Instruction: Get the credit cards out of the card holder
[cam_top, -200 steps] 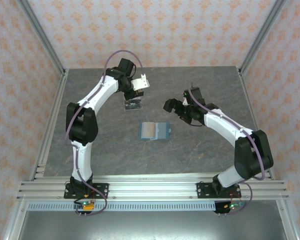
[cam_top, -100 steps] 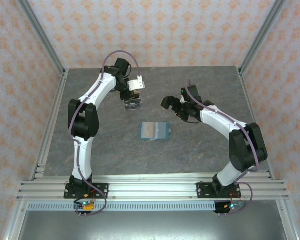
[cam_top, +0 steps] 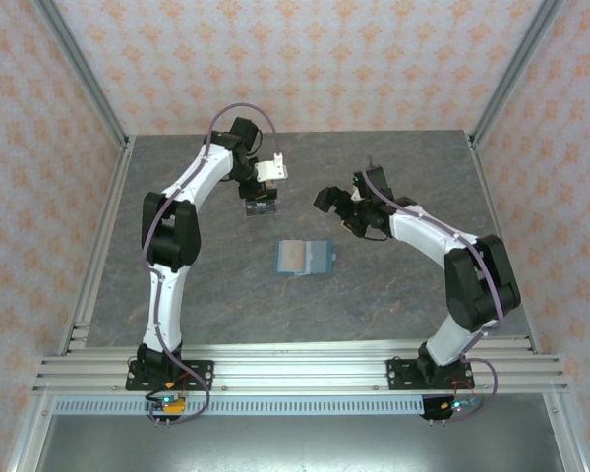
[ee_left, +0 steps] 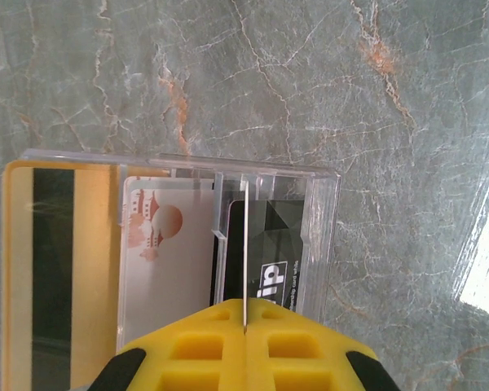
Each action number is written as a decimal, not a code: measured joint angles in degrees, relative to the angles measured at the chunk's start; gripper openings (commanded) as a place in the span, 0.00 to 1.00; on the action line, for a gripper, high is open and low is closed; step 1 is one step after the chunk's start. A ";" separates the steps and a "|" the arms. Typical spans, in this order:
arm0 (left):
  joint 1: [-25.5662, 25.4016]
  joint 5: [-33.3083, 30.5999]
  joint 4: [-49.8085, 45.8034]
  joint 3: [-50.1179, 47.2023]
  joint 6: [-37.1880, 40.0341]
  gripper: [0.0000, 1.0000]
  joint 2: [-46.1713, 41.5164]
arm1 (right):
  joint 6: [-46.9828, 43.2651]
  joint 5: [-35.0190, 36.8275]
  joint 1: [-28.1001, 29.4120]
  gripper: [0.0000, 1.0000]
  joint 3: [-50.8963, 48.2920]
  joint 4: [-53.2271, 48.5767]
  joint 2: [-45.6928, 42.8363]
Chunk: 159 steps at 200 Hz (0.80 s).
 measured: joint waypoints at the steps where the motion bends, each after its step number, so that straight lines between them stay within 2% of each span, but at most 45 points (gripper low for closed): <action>1: 0.00 0.00 -0.02 0.04 0.00 0.00 0.04 | 0.00 0.00 0.00 0.99 0.00 0.00 0.04; 21: 0.00 -0.04 -0.13 0.04 -0.04 0.00 0.37 | 0.00 -0.37 0.00 0.99 0.11 0.02 0.63; 65: 0.00 -1.53 -0.07 0.28 -1.31 0.26 0.44 | 0.00 -0.98 0.00 0.99 0.24 0.04 0.87; 76: 0.00 -1.57 0.02 0.42 -1.62 0.29 0.44 | 0.00 -1.01 0.00 0.99 0.37 0.11 0.87; 128: 0.00 -1.51 0.72 0.55 -3.78 0.33 0.31 | 0.00 -1.01 0.00 1.00 0.63 0.13 0.87; 159: 0.00 -1.62 4.96 -3.80 -9.94 0.34 -4.70 | -0.02 -0.33 0.22 0.97 0.63 -1.25 0.61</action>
